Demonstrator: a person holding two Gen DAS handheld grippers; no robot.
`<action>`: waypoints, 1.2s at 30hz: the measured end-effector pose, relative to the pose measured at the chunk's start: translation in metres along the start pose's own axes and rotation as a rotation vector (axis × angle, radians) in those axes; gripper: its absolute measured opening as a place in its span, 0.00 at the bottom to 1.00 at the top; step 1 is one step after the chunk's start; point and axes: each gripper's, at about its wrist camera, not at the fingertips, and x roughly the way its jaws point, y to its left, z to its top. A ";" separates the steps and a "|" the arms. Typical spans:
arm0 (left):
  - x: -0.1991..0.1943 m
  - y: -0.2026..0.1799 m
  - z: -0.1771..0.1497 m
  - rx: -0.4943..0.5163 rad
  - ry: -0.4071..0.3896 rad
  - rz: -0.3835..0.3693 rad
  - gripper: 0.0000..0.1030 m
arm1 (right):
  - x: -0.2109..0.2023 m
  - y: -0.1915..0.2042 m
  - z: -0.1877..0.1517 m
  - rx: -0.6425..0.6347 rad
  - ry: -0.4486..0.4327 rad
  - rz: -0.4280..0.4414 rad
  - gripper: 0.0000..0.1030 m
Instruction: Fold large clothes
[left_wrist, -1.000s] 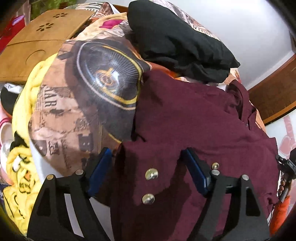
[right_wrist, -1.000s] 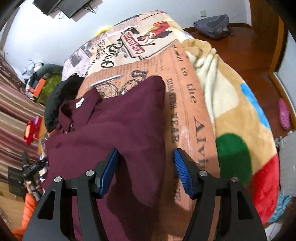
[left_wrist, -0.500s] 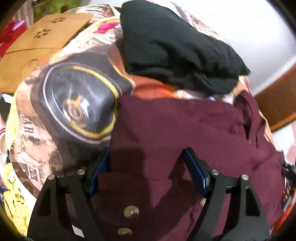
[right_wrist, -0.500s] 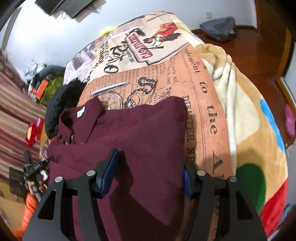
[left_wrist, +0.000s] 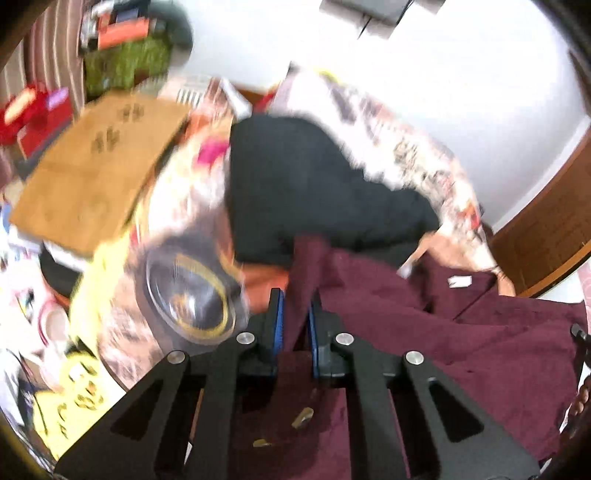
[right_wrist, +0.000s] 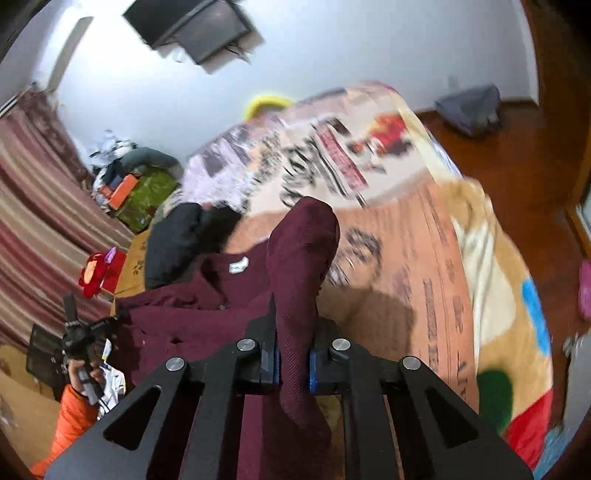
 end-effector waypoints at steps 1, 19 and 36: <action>-0.009 -0.005 0.008 0.012 -0.030 -0.002 0.10 | -0.003 0.006 0.007 -0.018 -0.015 0.003 0.08; 0.115 0.017 -0.019 0.017 0.314 0.080 0.32 | 0.120 -0.103 0.017 0.147 0.214 -0.259 0.25; 0.020 0.023 -0.035 0.117 0.155 0.174 0.60 | 0.014 -0.033 -0.039 -0.168 0.112 -0.394 0.56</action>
